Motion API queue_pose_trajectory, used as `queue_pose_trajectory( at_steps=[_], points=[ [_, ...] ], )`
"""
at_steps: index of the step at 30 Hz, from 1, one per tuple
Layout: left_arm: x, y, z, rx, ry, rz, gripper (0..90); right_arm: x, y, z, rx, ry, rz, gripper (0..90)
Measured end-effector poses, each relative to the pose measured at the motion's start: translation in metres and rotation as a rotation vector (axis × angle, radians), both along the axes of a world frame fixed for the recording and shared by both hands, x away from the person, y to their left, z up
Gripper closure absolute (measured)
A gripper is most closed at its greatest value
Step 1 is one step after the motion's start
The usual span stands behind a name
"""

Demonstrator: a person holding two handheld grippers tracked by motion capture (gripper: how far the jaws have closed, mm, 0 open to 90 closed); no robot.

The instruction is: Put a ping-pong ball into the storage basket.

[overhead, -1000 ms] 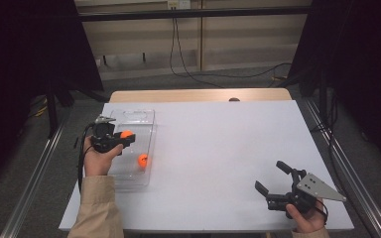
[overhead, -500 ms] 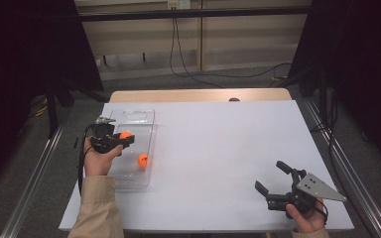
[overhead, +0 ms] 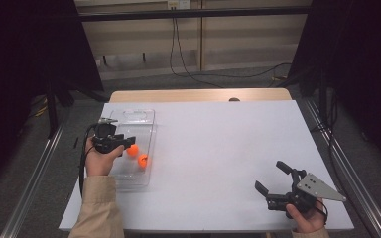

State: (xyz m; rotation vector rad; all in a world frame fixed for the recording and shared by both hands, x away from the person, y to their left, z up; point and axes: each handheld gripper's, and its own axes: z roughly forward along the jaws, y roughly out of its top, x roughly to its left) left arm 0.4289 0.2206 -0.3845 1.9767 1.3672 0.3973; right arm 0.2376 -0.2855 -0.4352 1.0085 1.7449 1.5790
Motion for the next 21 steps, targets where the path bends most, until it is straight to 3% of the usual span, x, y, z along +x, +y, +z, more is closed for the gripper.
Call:
queue_pose_trajectory(
  at_steps=[21],
  points=[
    [-0.0023, -0.0006, 0.0035, -0.024, -0.035, 0.018, 35.1, 0.0, -0.0013, -0.0003, -0.002, -0.001, -0.001, 1.9]
  ],
)
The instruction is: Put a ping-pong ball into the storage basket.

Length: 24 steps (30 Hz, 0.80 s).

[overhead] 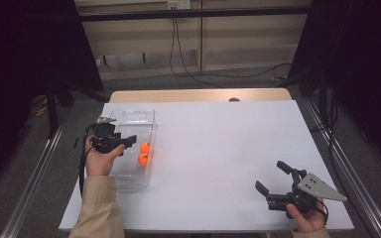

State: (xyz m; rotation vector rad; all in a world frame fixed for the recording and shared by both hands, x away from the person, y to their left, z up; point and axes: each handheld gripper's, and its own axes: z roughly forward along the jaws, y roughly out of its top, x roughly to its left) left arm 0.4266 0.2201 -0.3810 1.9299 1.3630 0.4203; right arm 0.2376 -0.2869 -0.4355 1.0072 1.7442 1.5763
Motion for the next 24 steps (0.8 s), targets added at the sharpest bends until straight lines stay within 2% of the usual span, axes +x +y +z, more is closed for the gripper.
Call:
queue_pose_trajectory(
  at_steps=[8, 24],
  points=[
    [-0.003, -0.001, 0.002, -0.013, -0.016, -0.005, 29.2, 0.0, 0.001, 0.0, 0.002, 0.002, 0.001, 1.9],
    [-0.013, -0.008, 0.008, -0.091, -0.076, -0.049, 11.3, 0.001, 0.001, 0.0, -0.004, 0.004, 0.003, 1.9]
  ],
)
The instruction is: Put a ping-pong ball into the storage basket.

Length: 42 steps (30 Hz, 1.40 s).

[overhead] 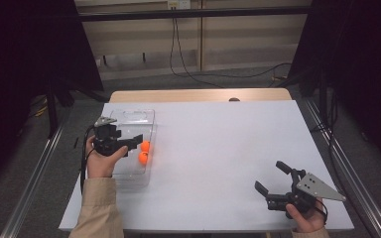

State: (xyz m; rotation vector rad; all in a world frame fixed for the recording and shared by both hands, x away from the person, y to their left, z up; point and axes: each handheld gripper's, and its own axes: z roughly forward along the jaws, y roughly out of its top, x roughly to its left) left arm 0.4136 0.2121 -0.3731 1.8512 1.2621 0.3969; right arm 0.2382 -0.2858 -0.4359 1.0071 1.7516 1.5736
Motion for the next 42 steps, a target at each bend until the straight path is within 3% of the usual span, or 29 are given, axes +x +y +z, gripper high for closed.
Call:
queue_pose_trajectory(
  at_steps=[9, 22, 34, 42],
  points=[
    [-0.01, 0.004, -0.004, -0.042, -0.03, -0.016, 6.7, 0.0, 0.0, 0.0, -0.002, 0.001, -0.001, 2.0],
    [-0.023, 0.009, -0.001, -0.078, -0.106, -0.011, 5.0, 0.0, 0.0, 0.0, 0.001, 0.001, -0.002, 2.0],
    [-0.032, 0.008, -0.002, -0.064, -0.13, -0.007, 5.1, 0.0, 0.0, 0.0, 0.003, -0.002, -0.002, 2.0],
    [-0.037, 0.008, -0.003, -0.081, -0.15, -0.01, 5.0, 0.0, 0.0, 0.001, 0.004, -0.001, -0.002, 2.0]
  ],
)
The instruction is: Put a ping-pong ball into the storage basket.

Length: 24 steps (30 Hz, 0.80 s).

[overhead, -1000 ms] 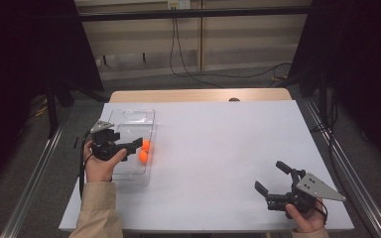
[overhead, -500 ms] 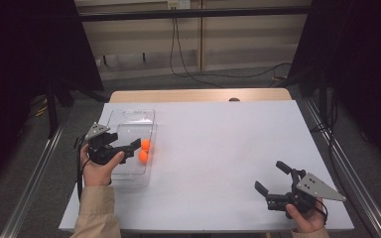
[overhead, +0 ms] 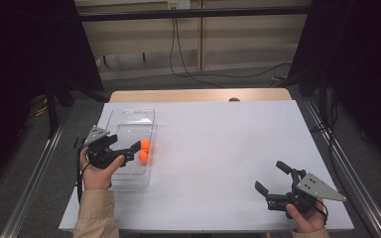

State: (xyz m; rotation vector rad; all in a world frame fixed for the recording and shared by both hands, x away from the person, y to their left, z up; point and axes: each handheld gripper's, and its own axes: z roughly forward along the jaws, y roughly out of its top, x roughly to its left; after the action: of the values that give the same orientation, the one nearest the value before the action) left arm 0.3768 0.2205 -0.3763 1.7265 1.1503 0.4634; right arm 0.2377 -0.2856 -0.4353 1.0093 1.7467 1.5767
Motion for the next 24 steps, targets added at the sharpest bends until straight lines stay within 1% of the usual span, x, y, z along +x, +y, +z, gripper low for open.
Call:
queue_pose_trajectory(
  at_steps=[3, 9, 14, 18, 19, 20, 21, 24],
  points=[
    [-0.002, 0.0, 0.0, -0.002, -0.008, -0.007, 4.6, 0.0, 0.0, 0.0, 0.003, -0.001, -0.002, 2.0],
    [-0.006, 0.001, 0.0, -0.012, -0.036, -0.016, 3.8, -0.001, -0.001, 0.001, 0.002, -0.003, -0.002, 1.9],
    [-0.01, 0.002, -0.001, -0.01, -0.046, -0.022, 3.7, 0.0, -0.001, 0.001, 0.002, -0.002, -0.001, 1.9],
    [-0.012, 0.002, -0.004, -0.022, -0.048, -0.016, 3.6, -0.001, -0.001, 0.001, 0.0, -0.004, -0.001, 1.9],
    [-0.013, 0.003, -0.004, -0.018, -0.047, -0.016, 3.6, 0.0, -0.001, 0.001, 0.001, -0.003, -0.001, 1.9],
    [-0.014, 0.003, -0.005, -0.022, -0.051, -0.017, 3.6, 0.0, 0.0, 0.001, 0.002, -0.002, -0.001, 1.9],
    [-0.014, 0.003, -0.006, -0.012, -0.051, -0.02, 3.6, 0.0, 0.0, 0.001, 0.001, -0.004, 0.0, 1.9],
    [-0.017, 0.002, -0.008, -0.007, -0.058, -0.021, 3.6, -0.001, 0.0, 0.001, 0.001, -0.004, 0.0, 1.9]
  ],
)
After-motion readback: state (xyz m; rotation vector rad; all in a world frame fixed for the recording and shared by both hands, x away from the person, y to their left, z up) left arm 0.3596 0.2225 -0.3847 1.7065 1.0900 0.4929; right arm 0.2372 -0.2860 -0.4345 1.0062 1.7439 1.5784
